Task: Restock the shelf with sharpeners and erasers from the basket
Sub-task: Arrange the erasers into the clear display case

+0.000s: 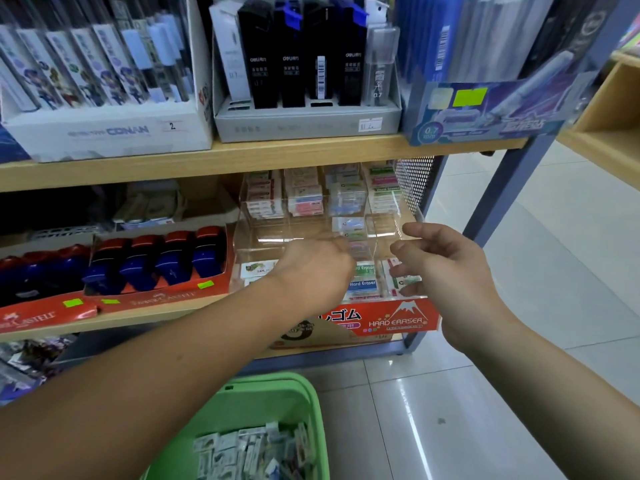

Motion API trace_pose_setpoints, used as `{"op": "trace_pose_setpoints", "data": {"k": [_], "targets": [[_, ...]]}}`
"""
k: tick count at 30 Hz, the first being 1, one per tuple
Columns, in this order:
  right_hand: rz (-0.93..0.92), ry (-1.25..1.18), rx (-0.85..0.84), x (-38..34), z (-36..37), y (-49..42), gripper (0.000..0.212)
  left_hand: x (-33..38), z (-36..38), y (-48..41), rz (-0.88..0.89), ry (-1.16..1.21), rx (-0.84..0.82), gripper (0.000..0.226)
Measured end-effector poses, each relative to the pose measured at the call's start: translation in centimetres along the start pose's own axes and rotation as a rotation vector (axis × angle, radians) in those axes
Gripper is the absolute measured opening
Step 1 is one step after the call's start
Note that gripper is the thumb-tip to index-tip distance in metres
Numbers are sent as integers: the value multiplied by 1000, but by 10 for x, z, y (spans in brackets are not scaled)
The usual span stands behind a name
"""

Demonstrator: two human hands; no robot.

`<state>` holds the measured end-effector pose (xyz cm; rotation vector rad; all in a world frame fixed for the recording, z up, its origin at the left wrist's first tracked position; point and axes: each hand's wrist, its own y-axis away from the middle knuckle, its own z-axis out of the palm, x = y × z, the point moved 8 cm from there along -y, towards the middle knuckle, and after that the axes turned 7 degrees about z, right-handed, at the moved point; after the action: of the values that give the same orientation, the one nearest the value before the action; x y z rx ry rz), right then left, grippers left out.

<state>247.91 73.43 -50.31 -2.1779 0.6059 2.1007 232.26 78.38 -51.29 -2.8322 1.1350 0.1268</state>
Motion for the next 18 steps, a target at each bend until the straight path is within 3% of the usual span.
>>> {"op": "trace_pose_setpoints", "data": {"k": [4, 7, 13, 18], "targets": [[-44, 107, -85, -7, 10, 11, 5, -10, -2, 16, -9, 313, -22, 35], [-82, 201, -181, -14, 25, 26, 11, -13, -23, 37, -5, 453, 52, 42], [-110, 353, -365, -5, 57, 67, 9, -25, -43, 114, -186, 620, 178, 33], [-216, 756, -661, 44, 116, 124, 14, -21, -1, 208, -343, 694, 158, 19]]}}
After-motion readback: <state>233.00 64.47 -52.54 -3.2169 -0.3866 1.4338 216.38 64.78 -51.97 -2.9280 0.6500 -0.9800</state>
